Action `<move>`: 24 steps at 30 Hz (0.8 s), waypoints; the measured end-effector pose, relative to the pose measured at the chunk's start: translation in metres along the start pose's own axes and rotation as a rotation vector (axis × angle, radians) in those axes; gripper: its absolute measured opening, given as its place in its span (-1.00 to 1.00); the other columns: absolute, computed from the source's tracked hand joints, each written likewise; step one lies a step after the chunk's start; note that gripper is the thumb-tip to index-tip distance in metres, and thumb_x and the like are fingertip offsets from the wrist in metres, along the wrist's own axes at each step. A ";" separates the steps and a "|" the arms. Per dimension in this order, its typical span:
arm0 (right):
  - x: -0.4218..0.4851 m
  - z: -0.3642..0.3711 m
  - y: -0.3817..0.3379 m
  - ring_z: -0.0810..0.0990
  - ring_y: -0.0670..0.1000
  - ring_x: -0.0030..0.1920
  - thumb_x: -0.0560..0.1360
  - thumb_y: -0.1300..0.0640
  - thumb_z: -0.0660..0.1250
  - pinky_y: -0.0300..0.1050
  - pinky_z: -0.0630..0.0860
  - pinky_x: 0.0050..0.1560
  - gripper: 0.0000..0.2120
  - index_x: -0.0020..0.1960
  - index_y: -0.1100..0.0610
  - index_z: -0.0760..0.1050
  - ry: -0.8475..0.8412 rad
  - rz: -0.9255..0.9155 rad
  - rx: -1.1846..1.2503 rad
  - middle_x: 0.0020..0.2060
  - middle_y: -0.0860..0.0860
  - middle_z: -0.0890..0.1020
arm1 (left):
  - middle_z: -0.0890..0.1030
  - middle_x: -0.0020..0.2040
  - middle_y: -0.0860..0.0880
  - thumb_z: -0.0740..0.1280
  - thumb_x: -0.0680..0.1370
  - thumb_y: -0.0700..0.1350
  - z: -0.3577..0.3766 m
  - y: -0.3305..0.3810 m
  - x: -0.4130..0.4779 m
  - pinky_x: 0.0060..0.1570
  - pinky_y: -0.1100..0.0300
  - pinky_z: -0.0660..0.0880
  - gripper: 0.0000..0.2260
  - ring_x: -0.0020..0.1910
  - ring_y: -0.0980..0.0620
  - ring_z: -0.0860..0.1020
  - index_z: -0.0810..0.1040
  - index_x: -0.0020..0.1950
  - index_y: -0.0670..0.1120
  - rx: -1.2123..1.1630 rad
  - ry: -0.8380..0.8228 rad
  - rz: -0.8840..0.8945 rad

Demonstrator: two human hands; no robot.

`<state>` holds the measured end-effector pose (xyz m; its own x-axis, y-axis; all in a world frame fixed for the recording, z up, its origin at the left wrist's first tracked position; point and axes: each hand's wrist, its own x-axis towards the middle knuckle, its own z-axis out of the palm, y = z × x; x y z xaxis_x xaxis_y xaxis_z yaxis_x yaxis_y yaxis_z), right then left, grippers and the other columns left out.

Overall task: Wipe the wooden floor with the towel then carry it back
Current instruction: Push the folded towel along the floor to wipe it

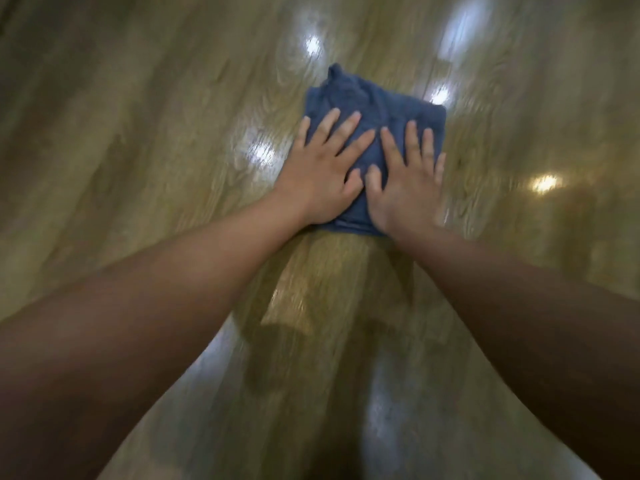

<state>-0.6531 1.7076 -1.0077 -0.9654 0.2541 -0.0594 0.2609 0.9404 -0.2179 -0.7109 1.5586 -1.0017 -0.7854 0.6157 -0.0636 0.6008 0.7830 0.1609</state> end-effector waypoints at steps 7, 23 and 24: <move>-0.001 -0.006 -0.006 -0.08 0.16 0.62 0.53 -0.15 -0.04 0.23 -0.14 0.57 -0.34 0.61 -0.05 0.12 -0.033 0.022 -0.021 0.62 0.08 0.04 | 0.14 0.62 -0.06 0.04 0.58 0.13 -0.003 -0.003 0.002 0.50 -0.28 -0.01 -0.44 0.59 -0.15 0.06 0.20 0.59 0.05 -0.052 -0.023 0.024; -0.031 0.000 -0.010 -0.10 0.21 0.61 0.58 -0.12 -0.02 0.31 -0.07 0.54 -0.38 0.62 -0.02 0.07 -0.070 -0.018 -0.049 0.62 0.15 -0.01 | -0.04 0.64 -0.03 -0.01 0.65 0.08 -0.008 0.016 -0.036 0.53 -0.17 -0.15 -0.46 0.61 -0.10 -0.12 0.05 0.62 -0.02 0.000 -0.158 -0.072; -0.059 0.000 -0.014 -0.07 0.22 0.61 0.58 -0.13 -0.02 0.31 -0.04 0.54 -0.37 0.62 -0.01 0.09 -0.077 -0.026 -0.040 0.62 0.16 0.01 | -0.07 0.64 -0.03 -0.02 0.64 0.08 -0.010 0.022 -0.062 0.53 -0.17 -0.18 -0.45 0.60 -0.10 -0.15 0.03 0.62 -0.02 -0.020 -0.199 -0.086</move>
<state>-0.6001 1.6791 -1.0015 -0.9685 0.2127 -0.1295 0.2340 0.9551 -0.1817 -0.6501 1.5371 -0.9848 -0.7877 0.5532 -0.2711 0.5279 0.8330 0.1657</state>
